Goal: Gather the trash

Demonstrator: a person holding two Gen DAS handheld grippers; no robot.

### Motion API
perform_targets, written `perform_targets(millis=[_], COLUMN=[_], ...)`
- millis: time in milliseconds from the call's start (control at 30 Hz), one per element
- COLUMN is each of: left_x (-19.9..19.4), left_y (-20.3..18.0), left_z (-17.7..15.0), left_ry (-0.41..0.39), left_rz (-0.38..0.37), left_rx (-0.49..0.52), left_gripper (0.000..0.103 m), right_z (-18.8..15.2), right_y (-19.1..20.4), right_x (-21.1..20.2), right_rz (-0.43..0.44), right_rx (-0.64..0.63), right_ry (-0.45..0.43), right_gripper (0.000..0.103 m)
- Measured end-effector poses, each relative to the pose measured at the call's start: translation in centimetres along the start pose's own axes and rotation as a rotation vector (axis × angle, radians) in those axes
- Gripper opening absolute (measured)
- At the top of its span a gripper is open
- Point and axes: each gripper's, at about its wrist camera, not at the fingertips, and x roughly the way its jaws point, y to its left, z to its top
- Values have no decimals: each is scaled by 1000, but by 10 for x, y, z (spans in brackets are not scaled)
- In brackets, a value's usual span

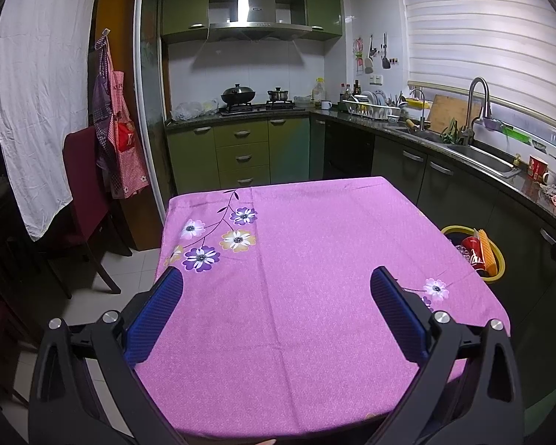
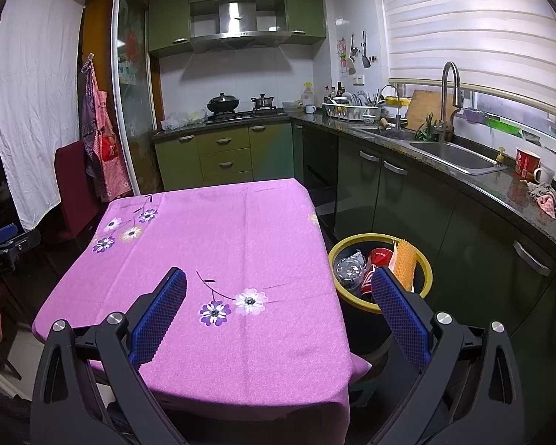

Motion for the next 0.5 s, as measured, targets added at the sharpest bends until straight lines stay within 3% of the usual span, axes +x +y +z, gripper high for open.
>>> perform_targets(millis=[500], left_x=[3], left_y=[0], left_z=[1], left_ry=[16], left_rz=[-6], left_rx=[-1], left_gripper=[97], right_z=[-1], right_y=[1], right_x=[1], right_rz=[0], right_rx=[0], right_ry=[2], right_gripper=[98])
